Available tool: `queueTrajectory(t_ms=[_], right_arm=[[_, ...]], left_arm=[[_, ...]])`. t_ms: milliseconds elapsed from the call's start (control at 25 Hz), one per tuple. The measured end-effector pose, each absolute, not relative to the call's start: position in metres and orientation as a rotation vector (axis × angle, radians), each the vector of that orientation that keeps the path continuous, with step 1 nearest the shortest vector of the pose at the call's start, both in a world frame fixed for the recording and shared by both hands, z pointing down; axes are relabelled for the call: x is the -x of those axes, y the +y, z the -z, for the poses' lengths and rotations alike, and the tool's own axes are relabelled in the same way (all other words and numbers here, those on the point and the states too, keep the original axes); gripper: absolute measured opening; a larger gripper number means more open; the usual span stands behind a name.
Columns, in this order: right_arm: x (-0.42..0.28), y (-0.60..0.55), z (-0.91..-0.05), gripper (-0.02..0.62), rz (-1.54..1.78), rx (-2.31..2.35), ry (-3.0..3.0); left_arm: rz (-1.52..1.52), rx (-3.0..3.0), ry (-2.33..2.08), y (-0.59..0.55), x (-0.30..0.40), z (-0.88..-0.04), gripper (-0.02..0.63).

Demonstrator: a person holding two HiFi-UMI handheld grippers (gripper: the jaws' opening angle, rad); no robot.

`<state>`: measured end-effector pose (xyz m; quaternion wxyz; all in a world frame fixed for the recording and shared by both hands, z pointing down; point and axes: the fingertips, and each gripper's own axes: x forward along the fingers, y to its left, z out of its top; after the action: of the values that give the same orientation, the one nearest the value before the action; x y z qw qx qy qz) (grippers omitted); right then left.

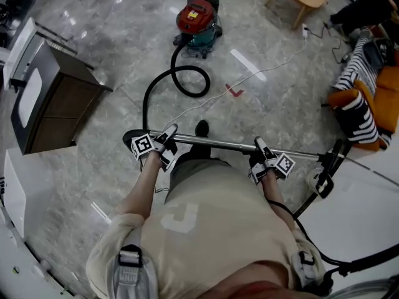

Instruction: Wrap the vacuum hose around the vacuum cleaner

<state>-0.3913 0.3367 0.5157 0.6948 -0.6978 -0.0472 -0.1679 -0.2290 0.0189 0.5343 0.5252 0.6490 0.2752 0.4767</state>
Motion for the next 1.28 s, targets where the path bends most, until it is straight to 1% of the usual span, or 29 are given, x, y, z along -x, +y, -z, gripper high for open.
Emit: queueTrajectory(t_ms=[120,360,640,760,1000,1120,1280], right_arm=[[0.372,0.365,-0.517,0.106,0.38,1.565,-0.177],[0.311,0.397,-0.512,0.106,0.366,1.586,-0.194],[0.245,0.435,-0.523,0.106,0.411,1.571,-0.064],[0.224,0.462,-0.524,0.106,0.463,1.558,0.015],[0.186,0.518,-0.527,0.106,0.567,1.634,0.241],[0.177,0.518,-0.513,0.106,0.628,1.549,0.336],[0.178,0.53,-0.506,0.106,0.719,1.56,0.422]], left_arm=[[-1.159,-1.532,0.681,0.05,0.197,-0.541,0.147],[-1.153,-1.512,0.683,0.084,0.135,-0.547,0.147],[-1.048,-1.587,0.619,0.106,0.101,-0.535,0.147],[-0.988,-1.623,0.56,0.123,0.106,-0.526,0.147],[-0.763,-1.604,0.483,0.166,0.13,-0.492,0.147],[-0.707,-1.644,0.369,0.168,0.163,-0.487,0.147],[-0.67,-1.626,0.289,0.18,0.202,-0.501,0.147]])
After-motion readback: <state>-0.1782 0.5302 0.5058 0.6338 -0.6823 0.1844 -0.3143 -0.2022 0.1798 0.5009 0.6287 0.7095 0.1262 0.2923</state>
